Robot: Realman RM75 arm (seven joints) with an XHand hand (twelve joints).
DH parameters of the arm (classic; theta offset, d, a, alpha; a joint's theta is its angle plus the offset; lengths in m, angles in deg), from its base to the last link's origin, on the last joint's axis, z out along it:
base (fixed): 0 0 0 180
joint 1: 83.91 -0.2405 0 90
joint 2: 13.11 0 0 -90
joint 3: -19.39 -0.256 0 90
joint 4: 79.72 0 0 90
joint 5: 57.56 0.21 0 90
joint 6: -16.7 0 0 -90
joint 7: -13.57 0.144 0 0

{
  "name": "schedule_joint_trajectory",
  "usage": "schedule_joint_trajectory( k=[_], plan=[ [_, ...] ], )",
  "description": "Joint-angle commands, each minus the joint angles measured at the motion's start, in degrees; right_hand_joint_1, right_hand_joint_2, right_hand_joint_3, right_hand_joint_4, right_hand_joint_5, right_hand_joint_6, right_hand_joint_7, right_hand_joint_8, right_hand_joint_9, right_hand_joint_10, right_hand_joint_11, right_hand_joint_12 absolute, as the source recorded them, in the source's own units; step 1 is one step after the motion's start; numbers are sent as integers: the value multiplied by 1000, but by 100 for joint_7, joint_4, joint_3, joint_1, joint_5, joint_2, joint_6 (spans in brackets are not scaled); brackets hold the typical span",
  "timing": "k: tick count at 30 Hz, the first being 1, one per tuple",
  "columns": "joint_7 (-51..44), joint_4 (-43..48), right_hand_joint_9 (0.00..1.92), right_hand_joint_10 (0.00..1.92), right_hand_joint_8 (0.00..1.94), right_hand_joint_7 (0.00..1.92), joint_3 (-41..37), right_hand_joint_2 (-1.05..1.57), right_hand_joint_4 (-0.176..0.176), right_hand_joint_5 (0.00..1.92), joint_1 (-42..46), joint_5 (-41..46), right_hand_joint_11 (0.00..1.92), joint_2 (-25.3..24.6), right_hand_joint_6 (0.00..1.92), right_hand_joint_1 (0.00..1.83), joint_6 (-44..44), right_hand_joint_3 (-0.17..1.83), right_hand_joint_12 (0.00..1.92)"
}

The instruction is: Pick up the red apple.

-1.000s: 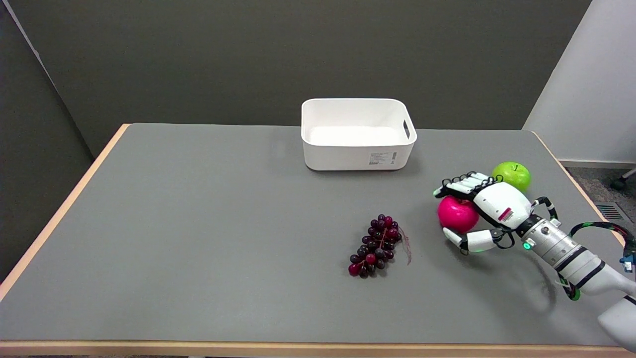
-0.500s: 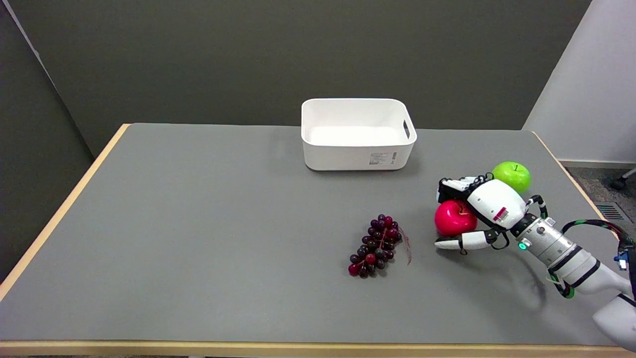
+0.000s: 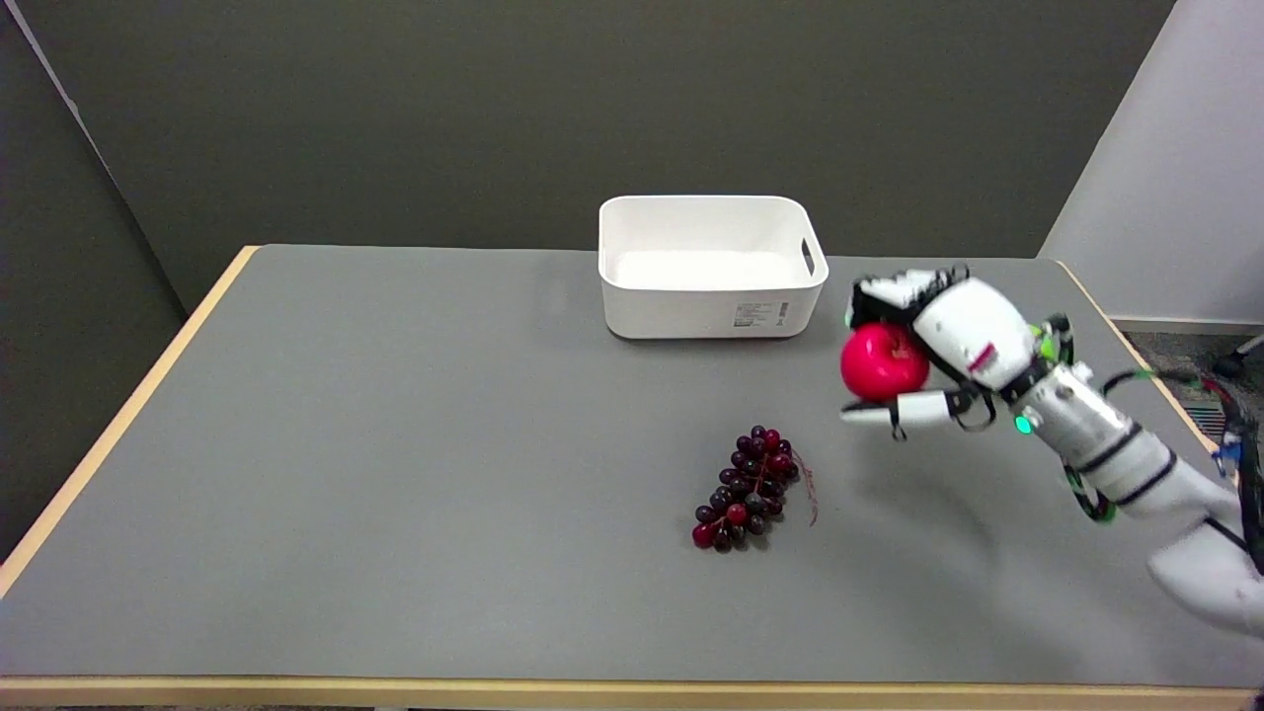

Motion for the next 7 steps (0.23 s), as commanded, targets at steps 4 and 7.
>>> schedule_joint_trajectory(
  k=[4,7],
  plan=[
    [-45,893,933,1703,1473,746,2135,1090,-176,695,-3735,-55,695,-79,1463,1192,3064,356,1690],
    [-45,250,932,1712,1482,743,2706,1084,-176,693,-4604,-122,695,-491,1469,1191,3273,372,1706]
  ],
)
